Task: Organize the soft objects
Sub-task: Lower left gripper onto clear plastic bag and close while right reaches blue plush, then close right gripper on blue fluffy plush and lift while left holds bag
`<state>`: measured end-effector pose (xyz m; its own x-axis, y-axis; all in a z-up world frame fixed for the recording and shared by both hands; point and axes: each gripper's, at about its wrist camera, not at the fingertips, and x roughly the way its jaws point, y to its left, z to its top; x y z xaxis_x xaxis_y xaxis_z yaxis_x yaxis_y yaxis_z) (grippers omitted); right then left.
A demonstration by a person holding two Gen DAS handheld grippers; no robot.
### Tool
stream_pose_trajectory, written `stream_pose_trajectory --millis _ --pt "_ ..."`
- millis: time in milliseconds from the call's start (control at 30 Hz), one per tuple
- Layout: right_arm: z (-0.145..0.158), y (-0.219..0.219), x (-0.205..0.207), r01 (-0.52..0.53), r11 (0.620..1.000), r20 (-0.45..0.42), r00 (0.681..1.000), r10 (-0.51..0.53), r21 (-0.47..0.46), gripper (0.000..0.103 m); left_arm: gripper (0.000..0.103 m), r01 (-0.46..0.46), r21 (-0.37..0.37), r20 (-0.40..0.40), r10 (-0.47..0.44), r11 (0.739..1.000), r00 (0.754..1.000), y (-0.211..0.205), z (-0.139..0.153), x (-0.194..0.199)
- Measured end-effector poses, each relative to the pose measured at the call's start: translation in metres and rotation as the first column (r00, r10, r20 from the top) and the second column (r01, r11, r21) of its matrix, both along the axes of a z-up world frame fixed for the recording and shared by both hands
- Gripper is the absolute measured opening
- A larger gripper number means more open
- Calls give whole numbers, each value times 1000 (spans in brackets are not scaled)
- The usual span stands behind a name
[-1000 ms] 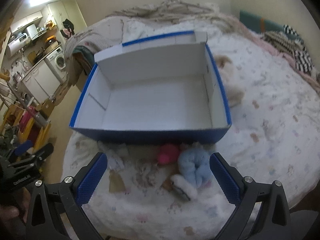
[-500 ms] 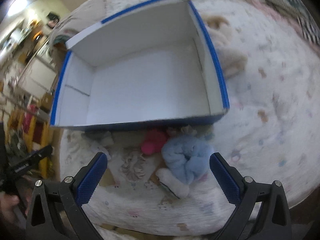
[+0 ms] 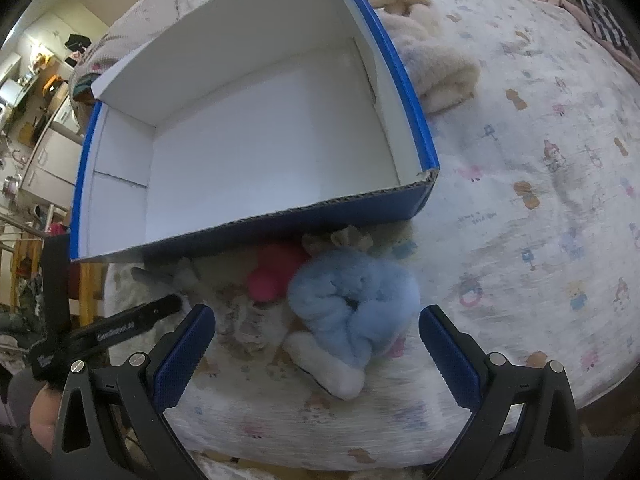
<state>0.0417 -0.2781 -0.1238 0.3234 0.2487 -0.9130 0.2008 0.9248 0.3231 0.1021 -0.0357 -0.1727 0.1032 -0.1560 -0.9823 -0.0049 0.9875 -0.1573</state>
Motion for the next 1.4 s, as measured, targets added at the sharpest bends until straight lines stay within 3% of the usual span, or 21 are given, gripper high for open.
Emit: stream_pose_trajectory --millis 67,100,300,433,600,800,1067,1233,1267,1333,1400 --pt "-3 -1 1 0 1000 -8 1000 0 2 103 35 -7 -30 -23 6 1000 1000 2 -3 2" --pt "-4 -1 1 2 1000 -11 1000 -2 6 103 23 -11 -55 -27 9 998 1000 3 -2 1" --pt "-3 -1 4 2 1000 -8 1000 -2 23 103 8 2 -109 -8 -3 994 1000 20 16 -11" --pt "-5 -5 2 5 999 -15 1000 -4 33 103 6 -7 -98 47 12 995 999 42 38 -24" --pt "-9 -16 -3 20 997 -40 999 -17 81 103 6 -58 2 144 57 998 988 64 57 -38" --pt "-24 -20 -8 20 991 -120 993 -5 130 103 6 -76 19 156 72 997 985 70 54 -33" --pt "-38 -26 -7 77 995 -177 982 -65 64 103 6 -45 54 205 33 998 978 59 66 -37" --pt "-35 -22 2 40 999 -144 989 -44 -28 102 6 -39 80 230 19 996 973 56 70 -38" --pt "-36 -21 3 32 999 -146 989 -35 -27 95 6 -40 81 231 20 996 973 56 70 -38" --pt "-41 -19 4 9 999 -158 987 -14 -31 51 6 -42 90 236 20 995 971 56 71 -39" --pt "-41 -22 4 5 999 -161 987 -12 -43 44 6 -47 92 242 23 995 970 57 71 -40"
